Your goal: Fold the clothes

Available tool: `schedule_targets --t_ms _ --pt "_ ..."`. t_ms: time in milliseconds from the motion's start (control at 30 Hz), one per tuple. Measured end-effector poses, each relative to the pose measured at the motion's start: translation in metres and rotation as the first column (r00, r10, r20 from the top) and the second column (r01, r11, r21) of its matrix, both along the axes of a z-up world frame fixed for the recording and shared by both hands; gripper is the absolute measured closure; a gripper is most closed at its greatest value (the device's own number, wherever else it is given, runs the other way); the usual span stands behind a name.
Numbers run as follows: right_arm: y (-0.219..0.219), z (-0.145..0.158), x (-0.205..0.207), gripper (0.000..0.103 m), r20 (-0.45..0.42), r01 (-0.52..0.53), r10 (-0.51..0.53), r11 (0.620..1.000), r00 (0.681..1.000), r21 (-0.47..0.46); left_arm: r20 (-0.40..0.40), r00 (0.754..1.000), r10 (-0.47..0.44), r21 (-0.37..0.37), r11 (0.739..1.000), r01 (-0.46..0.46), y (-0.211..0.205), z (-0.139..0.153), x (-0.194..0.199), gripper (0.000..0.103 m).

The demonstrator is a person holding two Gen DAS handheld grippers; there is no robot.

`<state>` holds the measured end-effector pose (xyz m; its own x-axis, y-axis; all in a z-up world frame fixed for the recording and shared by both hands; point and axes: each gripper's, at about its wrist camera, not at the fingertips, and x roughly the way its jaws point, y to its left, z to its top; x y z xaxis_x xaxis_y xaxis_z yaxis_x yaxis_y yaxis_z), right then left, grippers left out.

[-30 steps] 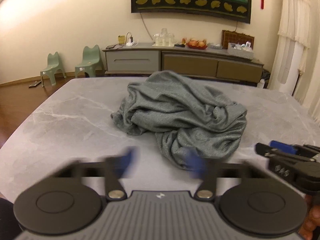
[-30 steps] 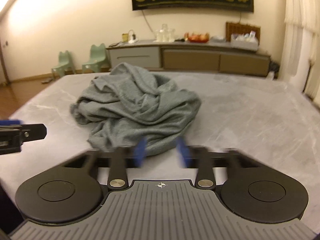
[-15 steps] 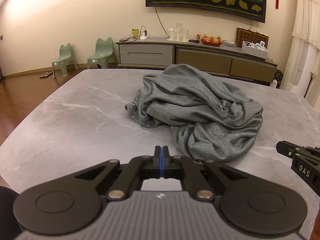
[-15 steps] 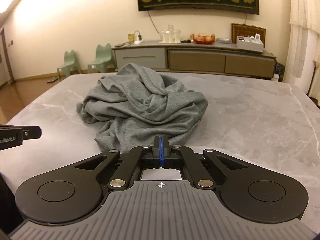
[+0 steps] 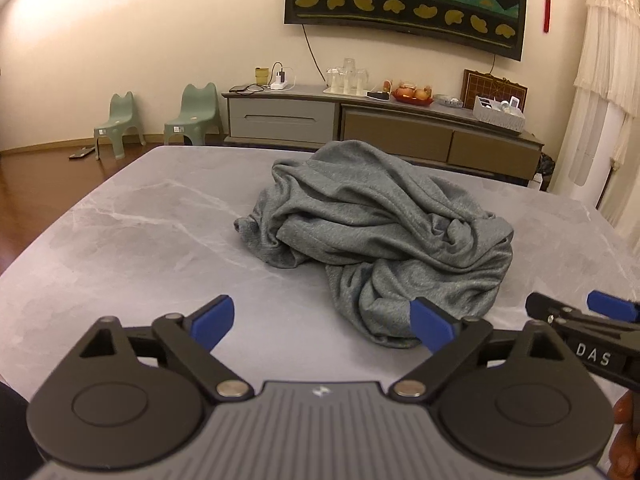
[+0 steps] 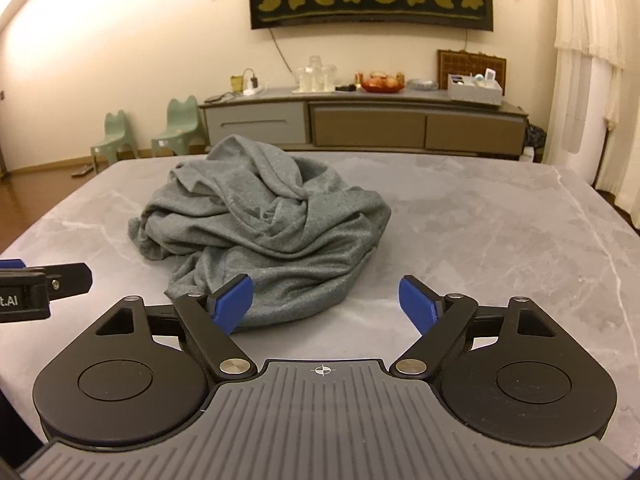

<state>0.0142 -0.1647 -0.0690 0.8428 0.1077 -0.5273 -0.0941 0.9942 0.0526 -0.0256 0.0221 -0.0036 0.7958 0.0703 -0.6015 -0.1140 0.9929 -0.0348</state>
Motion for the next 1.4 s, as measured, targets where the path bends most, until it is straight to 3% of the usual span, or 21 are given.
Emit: schedule_targets --t_ms 300,467,633,700,733,767,800,833,900,967,1000,1033,1067,1133,1233,1267,1300,1333,1367,1400 --pt "-0.001 -0.005 0.012 0.013 -0.021 0.026 -0.026 1.000 0.999 -0.007 -0.023 0.999 -0.043 0.051 0.998 0.044 0.003 0.006 0.036 0.000" --pt "-0.012 -0.007 0.037 0.006 -0.049 0.085 -0.083 0.996 0.995 0.033 -0.054 0.993 -0.104 0.119 0.987 0.110 0.012 0.002 0.083 0.000" --pt "-0.005 -0.032 0.086 0.003 -0.139 0.095 -0.091 0.995 0.986 0.018 -0.076 0.989 -0.128 0.155 0.978 0.138 0.031 -0.025 0.139 0.000" --pt "-0.001 -0.044 0.107 0.012 -0.177 0.092 -0.090 0.996 0.980 0.007 -0.073 0.988 -0.139 0.149 0.978 0.148 0.041 -0.039 0.152 0.000" --pt "0.002 -0.049 0.117 0.033 -0.197 0.091 -0.089 0.996 0.976 0.002 -0.064 0.987 -0.145 0.133 0.979 0.152 0.048 -0.046 0.156 0.000" --pt "0.007 -0.054 0.126 0.068 -0.218 0.071 -0.068 0.997 0.974 0.005 -0.058 0.988 -0.145 0.102 0.983 0.150 0.056 -0.050 0.160 0.000" --pt "0.012 -0.059 0.135 0.084 -0.240 0.049 -0.045 0.999 0.970 0.011 -0.059 0.988 -0.140 0.054 0.988 0.143 0.065 -0.050 0.164 0.000" --pt "0.018 -0.064 0.143 0.091 -0.261 0.027 -0.022 1.000 0.965 0.016 -0.059 0.989 -0.136 0.005 0.991 0.136 0.073 -0.050 0.168 0.003" --pt "0.033 -0.057 0.149 0.096 -0.179 -0.008 -0.004 0.998 0.984 -0.065 -0.048 0.991 -0.126 -0.080 0.989 0.122 0.090 -0.045 0.173 0.005" --pt "0.030 -0.024 0.135 0.098 0.031 0.031 -0.030 0.998 0.999 -0.056 0.018 0.993 -0.112 -0.118 0.986 0.114 0.105 -0.026 0.171 0.002" --pt "0.022 0.004 0.117 0.098 0.156 0.045 -0.043 0.999 0.987 -0.009 0.051 0.993 -0.104 -0.138 0.984 0.111 0.112 -0.017 0.170 0.000" --pt "0.013 0.034 0.098 0.101 0.280 0.052 -0.062 0.998 0.958 0.044 0.072 0.993 -0.091 -0.153 0.983 0.101 0.120 -0.010 0.168 0.000" --pt "0.008 0.059 0.075 0.103 0.405 0.073 -0.078 0.997 0.911 0.029 0.077 0.995 -0.069 -0.164 0.983 0.081 0.127 -0.008 0.167 0.000" --pt "0.000 0.077 0.053 0.103 0.509 0.196 -0.134 0.978 0.850 -0.070 0.074 0.997 -0.033 -0.193 0.980 0.047 0.141 -0.005 0.165 0.000" --pt "-0.034 0.033 0.090 0.100 0.247 0.307 -0.271 0.944 0.930 -0.120 0.004 1.000 -0.021 -0.287 0.958 0.022 0.156 -0.014 0.168 0.000" --pt "-0.044 0.009 0.107 0.099 0.106 0.353 -0.339 0.921 0.935 -0.164 -0.019 1.000 -0.008 -0.319 0.948 0.001 0.161 -0.018 0.169 0.000" --pt "-0.051 -0.003 0.109 0.098 0.045 0.418 -0.416 0.895 0.908 -0.159 -0.042 0.999 0.006 -0.351 0.936 -0.020 0.167 -0.022 0.170 0.000" --pt "-0.058 -0.014 0.110 0.092 -0.009 0.483 -0.490 0.863 0.872 -0.152 -0.065 0.998 0.018 -0.381 0.924 -0.041 0.173 -0.026 0.170 0.000" --pt "-0.054 -0.010 0.102 0.079 0.018 0.494 -0.494 0.866 0.869 -0.085 -0.089 0.996 0.029 -0.410 0.910 -0.064 0.178 -0.029 0.171 0.000" --pt "-0.039 0.000 0.099 0.060 0.064 0.457 -0.453 0.887 0.889 -0.064 -0.104 0.994 0.045 -0.430 0.899 -0.086 0.184 -0.032 0.172 0.000"
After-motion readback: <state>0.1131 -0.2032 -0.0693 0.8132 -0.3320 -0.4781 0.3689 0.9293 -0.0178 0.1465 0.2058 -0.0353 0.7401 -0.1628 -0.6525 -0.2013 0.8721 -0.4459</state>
